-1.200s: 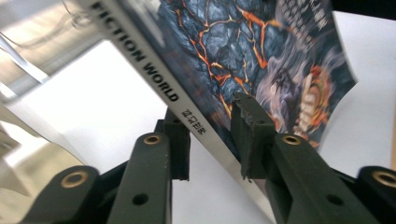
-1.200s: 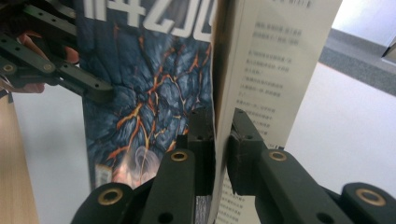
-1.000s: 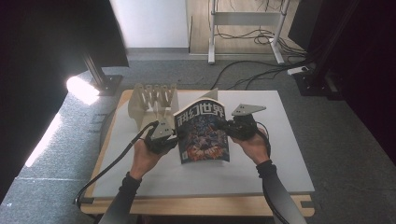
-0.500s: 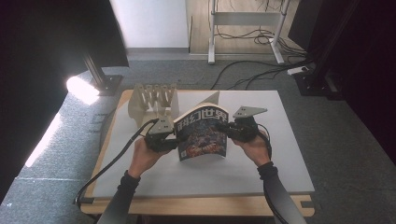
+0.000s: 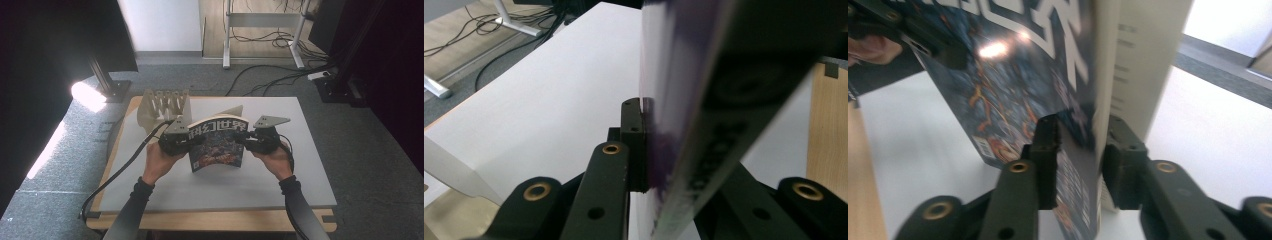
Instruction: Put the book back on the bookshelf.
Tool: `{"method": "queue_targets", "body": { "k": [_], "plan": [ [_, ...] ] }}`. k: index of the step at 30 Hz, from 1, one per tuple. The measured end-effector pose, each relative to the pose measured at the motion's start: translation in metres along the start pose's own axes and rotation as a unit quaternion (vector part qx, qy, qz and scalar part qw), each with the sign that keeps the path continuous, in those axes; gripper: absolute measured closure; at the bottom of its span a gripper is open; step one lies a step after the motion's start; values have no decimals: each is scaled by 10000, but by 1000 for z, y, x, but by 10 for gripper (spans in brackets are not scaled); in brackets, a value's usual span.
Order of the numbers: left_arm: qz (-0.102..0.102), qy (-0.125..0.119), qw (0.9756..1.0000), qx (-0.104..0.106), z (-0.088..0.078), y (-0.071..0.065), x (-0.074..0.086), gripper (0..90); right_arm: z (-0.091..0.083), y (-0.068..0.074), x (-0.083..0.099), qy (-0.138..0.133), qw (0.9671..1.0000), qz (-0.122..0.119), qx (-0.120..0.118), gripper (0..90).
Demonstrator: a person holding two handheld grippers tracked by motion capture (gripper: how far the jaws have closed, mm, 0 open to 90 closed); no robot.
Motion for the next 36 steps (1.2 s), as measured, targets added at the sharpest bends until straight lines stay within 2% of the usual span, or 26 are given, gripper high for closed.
{"method": "queue_targets", "body": {
  "k": [2,5,9,14,17,22,26,31,36],
  "plan": [
    [2,-15,10000,-37,-1,1,0,825,-2,-3,3,13,10000,14,93,594],
    [-74,-42,9999,59,-2,3,1,826,-6,-8,9,65,9997,28,238,529],
    [-113,-45,9999,26,-5,5,1,827,-10,-13,19,183,9989,4,425,449],
    [-157,-57,9999,-4,-16,7,3,827,-15,-18,33,194,9985,105,505,343],
    [-202,-85,9998,-28,-21,8,5,827,-25,-18,39,72,9989,211,408,307],
    [-336,-130,9993,-78,-32,12,9,828,-48,-20,50,60,9981,233,572,263],
    [-393,-142,9990,-160,-42,16,9,828,-60,-26,60,137,9969,306,715,229],
    [-446,-156,9984,-302,-58,18,8,828,-63,-36,75,268,9948,467,868,194],
    [-547,-214,9975,-384,-77,21,6,828,-58,-42,88,437,9926,531,1001,163]
  ]
}}
Point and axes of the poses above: each handheld gripper's, and its own axes: z roughly forward along the jaws, x roughly out of its underside, y roughly to its left, the point moved 3 cm from there along z, roughly forward along the jaws, and after that the axes turned 4 degrees about x, right-handed, at the moved point
